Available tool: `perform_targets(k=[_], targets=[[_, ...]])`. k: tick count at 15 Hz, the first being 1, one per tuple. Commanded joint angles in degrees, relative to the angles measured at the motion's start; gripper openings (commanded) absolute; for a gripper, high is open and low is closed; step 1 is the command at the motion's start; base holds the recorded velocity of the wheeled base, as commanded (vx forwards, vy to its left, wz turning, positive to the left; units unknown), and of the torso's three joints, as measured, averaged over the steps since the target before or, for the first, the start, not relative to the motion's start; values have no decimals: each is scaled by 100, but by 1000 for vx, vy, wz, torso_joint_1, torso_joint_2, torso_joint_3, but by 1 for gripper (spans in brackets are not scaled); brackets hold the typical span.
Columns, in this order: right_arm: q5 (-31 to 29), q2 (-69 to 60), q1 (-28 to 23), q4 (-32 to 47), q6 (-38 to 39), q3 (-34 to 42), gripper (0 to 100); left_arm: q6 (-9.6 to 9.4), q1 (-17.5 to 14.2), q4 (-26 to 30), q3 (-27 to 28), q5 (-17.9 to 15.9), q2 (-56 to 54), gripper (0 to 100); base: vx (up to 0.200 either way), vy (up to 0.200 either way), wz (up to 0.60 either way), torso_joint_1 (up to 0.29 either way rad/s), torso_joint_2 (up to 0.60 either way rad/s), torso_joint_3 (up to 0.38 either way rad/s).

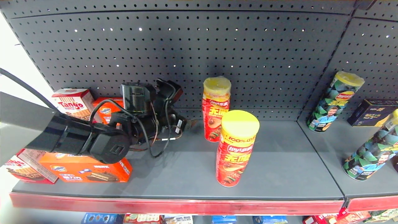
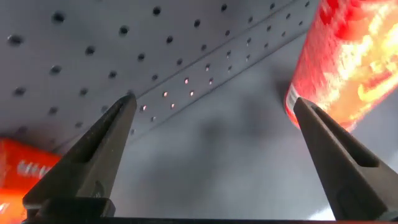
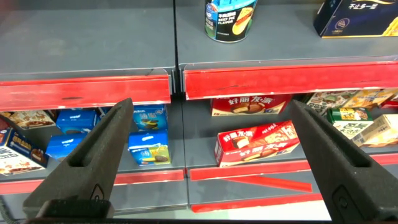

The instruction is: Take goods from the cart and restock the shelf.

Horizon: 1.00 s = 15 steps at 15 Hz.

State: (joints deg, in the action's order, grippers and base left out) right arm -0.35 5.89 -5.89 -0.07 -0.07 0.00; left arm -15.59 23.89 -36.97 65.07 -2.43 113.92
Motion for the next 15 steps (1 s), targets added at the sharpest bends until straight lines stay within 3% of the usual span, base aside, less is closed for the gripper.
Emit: perform_targets(k=[1,9,12,15], targets=[[0,9,0,-1,-1,0,100,4,1,6,146,-4,236,100,0,0,0,0,0,0],[0,0,0,-1,-1,0,100,4,116,182,357,-4,447,100,0,0,0,0,0,0],[0,9,0,-1,-1,0,100,153,212,182,418,5,499,100,0,0,0,0,0,0],[0,9,0,-1,-1,0,100,162,239,191,436,5,517,100,0,0,0,0,0,0]])
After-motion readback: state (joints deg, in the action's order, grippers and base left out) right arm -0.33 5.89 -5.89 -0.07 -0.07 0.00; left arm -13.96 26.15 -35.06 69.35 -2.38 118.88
